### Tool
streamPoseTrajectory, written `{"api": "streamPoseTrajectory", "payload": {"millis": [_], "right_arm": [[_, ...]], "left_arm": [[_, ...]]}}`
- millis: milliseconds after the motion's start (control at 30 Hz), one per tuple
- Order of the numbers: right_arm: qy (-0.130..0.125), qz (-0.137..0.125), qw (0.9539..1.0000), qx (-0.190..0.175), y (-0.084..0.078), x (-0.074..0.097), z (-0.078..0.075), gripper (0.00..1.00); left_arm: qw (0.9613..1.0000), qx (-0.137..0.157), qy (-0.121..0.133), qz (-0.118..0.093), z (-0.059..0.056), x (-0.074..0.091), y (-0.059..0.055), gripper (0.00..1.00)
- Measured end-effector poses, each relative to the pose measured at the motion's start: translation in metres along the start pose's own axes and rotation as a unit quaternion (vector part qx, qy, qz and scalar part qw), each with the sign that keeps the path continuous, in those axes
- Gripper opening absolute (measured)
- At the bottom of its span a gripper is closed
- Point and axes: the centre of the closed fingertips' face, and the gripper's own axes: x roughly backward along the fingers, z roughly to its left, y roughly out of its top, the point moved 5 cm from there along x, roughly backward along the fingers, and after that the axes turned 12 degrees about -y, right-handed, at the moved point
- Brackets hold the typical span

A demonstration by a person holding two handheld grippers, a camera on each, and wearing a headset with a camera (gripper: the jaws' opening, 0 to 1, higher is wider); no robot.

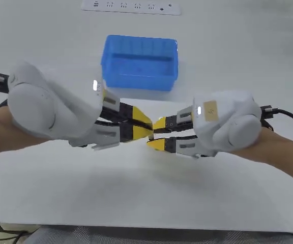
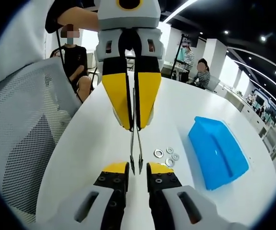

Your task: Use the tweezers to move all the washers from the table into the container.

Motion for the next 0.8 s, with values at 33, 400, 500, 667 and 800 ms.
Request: {"api": "streamPoseTrajectory", "payload": {"millis": [33, 400, 500, 667, 800], "right_arm": [[-0.002, -0.001, 1.0000, 0.000, 0.000, -0.001, -0.001, 0.18], [-0.020, 0.004, 0.9998, -0.006, -0.003, -0.004, -0.008, 0.24], [-0.018, 0.007, 0.9998, -0.004, -0.005, -0.004, -0.007, 0.24], [-0.015, 0.013, 0.9998, -0.003, -0.008, -0.004, -0.006, 0.24], [-0.017, 0.015, 0.9997, -0.007, -0.011, -0.004, -0.007, 0.25]], "left_arm": [[1.0000, 0.002, 0.003, 0.002, 0.001, 0.003, -0.002, 0.06], [0.9991, 0.025, 0.034, 0.002, 0.017, 0.025, -0.017, 0.06], [0.9988, 0.030, 0.039, 0.006, 0.023, 0.026, -0.022, 0.06], [0.9984, 0.036, 0.044, 0.006, 0.030, 0.029, -0.026, 0.06], [0.9982, 0.043, 0.040, 0.003, 0.031, 0.029, -0.028, 0.06]]}}
